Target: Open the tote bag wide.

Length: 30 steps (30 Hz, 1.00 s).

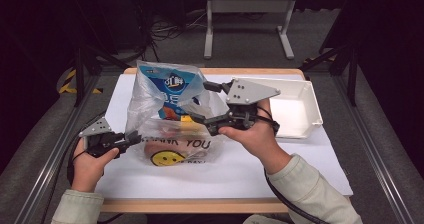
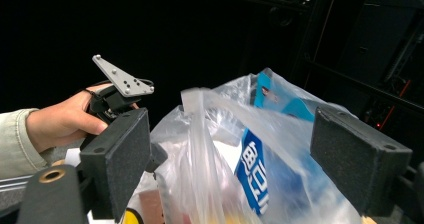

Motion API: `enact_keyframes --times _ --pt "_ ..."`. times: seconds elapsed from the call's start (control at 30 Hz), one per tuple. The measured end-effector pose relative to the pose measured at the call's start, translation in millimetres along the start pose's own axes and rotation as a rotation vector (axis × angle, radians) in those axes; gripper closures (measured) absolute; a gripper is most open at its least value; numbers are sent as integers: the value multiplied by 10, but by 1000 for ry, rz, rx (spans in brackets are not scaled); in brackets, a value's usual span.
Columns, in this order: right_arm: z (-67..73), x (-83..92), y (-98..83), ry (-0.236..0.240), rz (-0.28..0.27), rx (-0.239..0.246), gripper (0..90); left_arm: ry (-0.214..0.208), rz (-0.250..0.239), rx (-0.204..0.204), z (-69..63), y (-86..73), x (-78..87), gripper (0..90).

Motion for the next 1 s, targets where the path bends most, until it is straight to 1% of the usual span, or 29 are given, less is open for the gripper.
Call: enact_keyframes --times 0.1,0.13,0.27,0.4,0.43,0.5,0.57,0.63,0.7,0.77,0.8,0.83,1.0 --pt "-2 -91 38 10 1 10 176 -1 -2 2 -1 -3 -2 704" --pt "-31 -136 41 9 4 4 176 -2 -2 3 -2 -4 -3 705" --pt "-113 -213 27 1 6 -25 177 1 -3 4 5 -8 0 706" --pt "-149 -261 6 -3 16 -38 195 -1 -2 6 1 -9 -2 708" --pt "-158 -275 -5 -5 24 -34 223 -2 -4 0 1 -6 -5 708" --pt "-171 -294 -23 0 39 -29 299 -8 -7 2 -11 -2 -10 706" --pt "-187 -295 -34 5 41 -36 432 -9 -7 2 -16 0 -9 708" --pt "-207 -291 -48 1 47 -31 563 -9 -9 2 -17 2 -7 712" --pt "-232 -276 -64 -20 54 -21 717 -7 -12 1 -15 4 -1 715" --pt "-266 -258 -81 -46 62 -7 844 -11 -13 0 -17 6 5 718" --pt "-289 -248 -89 -66 67 -2 884 -9 -16 -7 -14 10 8 719" --pt "-309 -237 -94 -78 69 3 900 -9 -21 -4 -18 14 9 719" --pt "-446 -173 -115 -149 65 -6 900 -3 -32 -6 -29 31 13 728"
Point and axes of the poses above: each handheld gripper's, and its own axes: x roughly backward along the jaws, y roughly out of its top, z roughly to its left, the point moved 9 cm from there along -x, roughly forward along the jaws, and after that the axes turned 10 degrees about z, right-handed, at the moved point
